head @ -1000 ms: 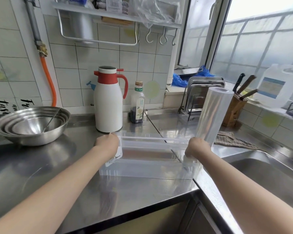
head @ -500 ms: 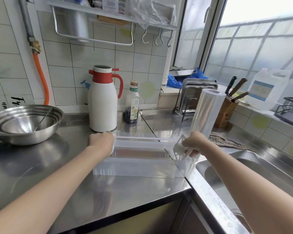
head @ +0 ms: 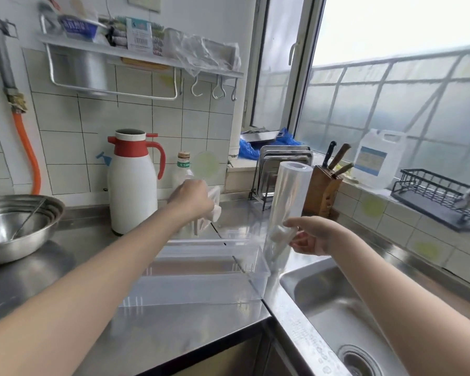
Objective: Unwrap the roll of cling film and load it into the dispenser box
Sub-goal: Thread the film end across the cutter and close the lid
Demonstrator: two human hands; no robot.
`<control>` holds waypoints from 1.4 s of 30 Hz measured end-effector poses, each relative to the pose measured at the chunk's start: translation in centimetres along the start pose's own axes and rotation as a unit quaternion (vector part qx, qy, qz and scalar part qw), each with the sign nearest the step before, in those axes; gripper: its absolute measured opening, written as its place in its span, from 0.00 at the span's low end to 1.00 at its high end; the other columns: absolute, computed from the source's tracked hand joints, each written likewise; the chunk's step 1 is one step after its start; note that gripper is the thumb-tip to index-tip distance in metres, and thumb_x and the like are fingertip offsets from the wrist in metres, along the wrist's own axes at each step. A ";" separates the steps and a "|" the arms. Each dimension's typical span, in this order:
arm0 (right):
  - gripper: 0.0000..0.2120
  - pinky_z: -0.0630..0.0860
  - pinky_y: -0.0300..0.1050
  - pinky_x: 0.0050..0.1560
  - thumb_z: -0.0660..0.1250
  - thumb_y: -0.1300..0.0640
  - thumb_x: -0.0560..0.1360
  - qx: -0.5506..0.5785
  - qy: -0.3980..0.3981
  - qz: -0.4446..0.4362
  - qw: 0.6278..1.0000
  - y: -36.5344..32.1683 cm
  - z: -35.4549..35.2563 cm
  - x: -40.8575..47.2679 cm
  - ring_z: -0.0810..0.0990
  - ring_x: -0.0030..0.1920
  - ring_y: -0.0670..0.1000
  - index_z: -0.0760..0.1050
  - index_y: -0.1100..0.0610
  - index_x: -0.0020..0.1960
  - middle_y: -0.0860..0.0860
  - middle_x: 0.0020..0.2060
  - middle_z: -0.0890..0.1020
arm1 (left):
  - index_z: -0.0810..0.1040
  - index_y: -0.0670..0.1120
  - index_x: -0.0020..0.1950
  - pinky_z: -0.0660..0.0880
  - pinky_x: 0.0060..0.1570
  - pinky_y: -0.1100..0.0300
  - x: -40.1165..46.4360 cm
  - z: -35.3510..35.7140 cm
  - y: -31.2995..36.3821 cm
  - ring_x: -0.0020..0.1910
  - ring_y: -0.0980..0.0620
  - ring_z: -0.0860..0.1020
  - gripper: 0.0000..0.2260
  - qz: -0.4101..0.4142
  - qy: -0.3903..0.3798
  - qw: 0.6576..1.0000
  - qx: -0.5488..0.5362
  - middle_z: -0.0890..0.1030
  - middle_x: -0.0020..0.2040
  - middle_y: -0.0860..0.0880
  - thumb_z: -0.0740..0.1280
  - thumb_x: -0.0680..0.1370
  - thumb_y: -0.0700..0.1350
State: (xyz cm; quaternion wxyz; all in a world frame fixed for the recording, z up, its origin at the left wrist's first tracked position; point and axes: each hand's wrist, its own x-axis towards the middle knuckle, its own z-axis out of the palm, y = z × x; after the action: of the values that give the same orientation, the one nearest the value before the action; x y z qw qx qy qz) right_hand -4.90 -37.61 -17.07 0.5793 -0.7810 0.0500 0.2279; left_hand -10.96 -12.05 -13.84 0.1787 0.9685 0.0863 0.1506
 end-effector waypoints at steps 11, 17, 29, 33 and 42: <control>0.08 0.75 0.37 0.23 0.68 0.58 0.74 0.000 0.081 -0.002 0.997 0.0 -5.8 0.7 0.80 0.22 0.51 0.73 0.62 0.44 0.57 0.27 0.81 | 0.77 0.42 0.55 0.72 0.38 0.54 4.9 -1.0 13.1 0.41 0.38 0.79 0.10 0.267 0.215 0.939 -0.015 0.82 0.43 0.39 0.60 0.77 0.35; 0.07 0.75 0.37 0.23 0.68 0.58 0.74 -0.001 0.092 -0.018 0.996 0.9 -6.8 1.4 0.79 0.23 0.50 0.73 0.62 0.44 0.57 0.30 0.79 | 0.76 0.44 0.57 0.76 0.46 0.49 8.3 0.6 15.9 0.48 0.38 0.79 0.11 0.311 0.120 0.942 0.037 0.81 0.49 0.39 0.58 0.79 0.38; 0.07 0.75 0.36 0.21 0.65 0.60 0.75 0.020 0.090 -0.014 0.996 1.8 -6.4 2.9 0.77 0.20 0.49 0.71 0.63 0.43 0.57 0.29 0.76 | 0.78 0.46 0.61 0.74 0.51 0.51 9.6 2.7 14.7 0.53 0.41 0.78 0.13 0.347 0.069 0.935 0.005 0.83 0.52 0.42 0.56 0.81 0.43; 0.06 0.74 0.36 0.21 0.65 0.60 0.75 0.020 0.089 -0.018 0.996 2.0 -6.3 3.4 0.77 0.19 0.49 0.72 0.62 0.44 0.57 0.30 0.76 | 0.78 0.47 0.62 0.74 0.57 0.48 9.9 2.6 14.4 0.54 0.42 0.78 0.13 0.347 0.028 0.937 -0.039 0.83 0.54 0.42 0.58 0.81 0.42; 0.06 0.74 0.36 0.21 0.66 0.59 0.75 0.017 0.091 -0.014 0.996 2.5 -6.3 4.3 0.77 0.18 0.49 0.72 0.61 0.44 0.57 0.29 0.76 | 0.73 0.50 0.67 0.70 0.62 0.57 9.8 3.4 14.1 0.63 0.49 0.74 0.17 0.308 -0.018 0.947 -0.092 0.79 0.63 0.49 0.62 0.79 0.47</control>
State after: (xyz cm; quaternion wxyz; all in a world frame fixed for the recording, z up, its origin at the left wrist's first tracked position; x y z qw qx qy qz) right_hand -0.08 -43.48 -19.63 0.5886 -0.7892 0.0952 0.1472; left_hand 0.97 -23.99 -9.02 0.2130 0.9298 -0.2337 0.1885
